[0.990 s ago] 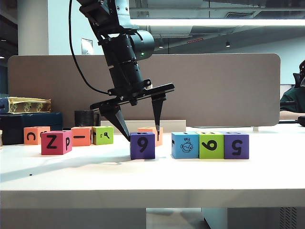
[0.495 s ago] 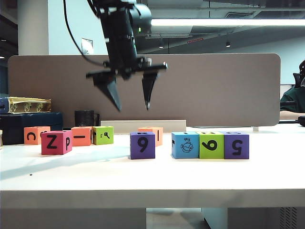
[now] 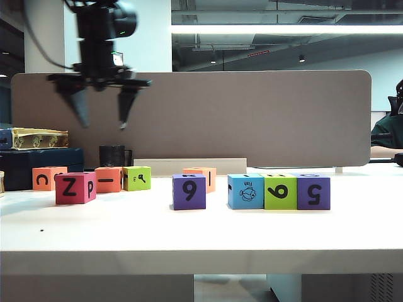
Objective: Select the appropriate blocks from the scattered letter blocks on the table and arrange them in a row to spell out "TURING".
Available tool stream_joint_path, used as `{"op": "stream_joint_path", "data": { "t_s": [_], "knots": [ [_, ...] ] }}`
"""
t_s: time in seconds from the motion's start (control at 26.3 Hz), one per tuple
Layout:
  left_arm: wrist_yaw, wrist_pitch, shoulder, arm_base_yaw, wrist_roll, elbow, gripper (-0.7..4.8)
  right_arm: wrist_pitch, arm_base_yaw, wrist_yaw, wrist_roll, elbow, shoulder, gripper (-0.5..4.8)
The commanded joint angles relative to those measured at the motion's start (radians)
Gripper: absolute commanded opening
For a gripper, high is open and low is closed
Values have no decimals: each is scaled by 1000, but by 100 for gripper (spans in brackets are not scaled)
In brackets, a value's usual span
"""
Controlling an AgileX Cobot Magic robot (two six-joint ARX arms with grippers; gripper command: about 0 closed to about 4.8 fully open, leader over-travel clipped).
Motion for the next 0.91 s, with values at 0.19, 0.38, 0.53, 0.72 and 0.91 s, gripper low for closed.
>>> {"op": "stream_joint_path", "data": {
  "t_s": [0.19,0.38,0.53,0.72,0.91],
  "knots": [
    [97,-9,-2,119,27,-44,479,9,0,7,0,3,-10,-1],
    [97,18,30,121,71,-85,479,9,0,9,0,3,-10,-1],
    [90,31,76,121,75,-89,479,8,0,9,0,3,-10,-1],
    [34,57,106,121,95,-89,479,9,0,9,0,3,-10,-1],
    [26,46,128,122,98,-89,479,9,0,9,0,3,-10,-1]
  ]
}}
